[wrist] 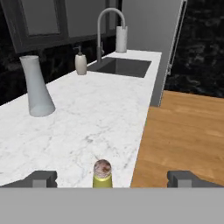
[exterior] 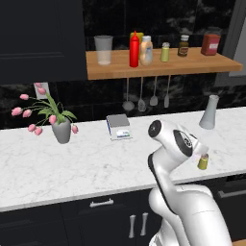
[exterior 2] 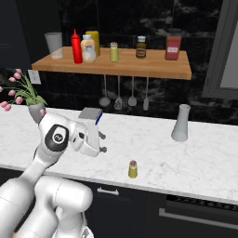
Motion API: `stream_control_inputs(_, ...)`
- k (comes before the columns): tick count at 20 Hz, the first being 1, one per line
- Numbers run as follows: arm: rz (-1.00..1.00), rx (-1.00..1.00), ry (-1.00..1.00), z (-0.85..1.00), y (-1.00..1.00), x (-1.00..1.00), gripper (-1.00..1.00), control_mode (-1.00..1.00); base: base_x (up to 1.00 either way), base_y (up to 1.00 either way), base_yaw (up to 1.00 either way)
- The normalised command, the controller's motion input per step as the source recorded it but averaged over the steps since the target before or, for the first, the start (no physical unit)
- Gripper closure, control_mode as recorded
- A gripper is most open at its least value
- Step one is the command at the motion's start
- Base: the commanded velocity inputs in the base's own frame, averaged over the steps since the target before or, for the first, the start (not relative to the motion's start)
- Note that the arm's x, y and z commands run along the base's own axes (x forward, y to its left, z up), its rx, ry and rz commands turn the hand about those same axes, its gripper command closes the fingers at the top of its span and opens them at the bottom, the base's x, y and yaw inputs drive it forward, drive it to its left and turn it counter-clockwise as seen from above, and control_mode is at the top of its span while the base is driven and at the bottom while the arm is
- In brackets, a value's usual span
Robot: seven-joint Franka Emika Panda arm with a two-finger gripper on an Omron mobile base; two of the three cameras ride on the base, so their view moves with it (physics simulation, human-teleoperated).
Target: Put the shaker and condiment bottle from the counter next to their counterparts in the cabinet.
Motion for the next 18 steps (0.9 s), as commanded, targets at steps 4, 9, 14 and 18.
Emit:
stream_control_inputs(4,-0.16,0.00,0.02,-0.59,-0.37,0.25,-1.00,-1.00,0.00,0.00,0.00)
stream_control_inputs(9,-0.16,0.00,0.05,-0.48,-0.33,0.05,-1.00,-1.00,0.00,0.00,0.00)
stream_control_inputs(14,-0.14,0.00,0.12,-0.20,-0.16,0.12,-1.00,-1.00,0.00,0.00,0.00)
stream_control_inputs(18,-0.14,0.00,0.07,-0.10,-0.08,0.01,-1.00,-1.00,0.00,0.00,0.00)
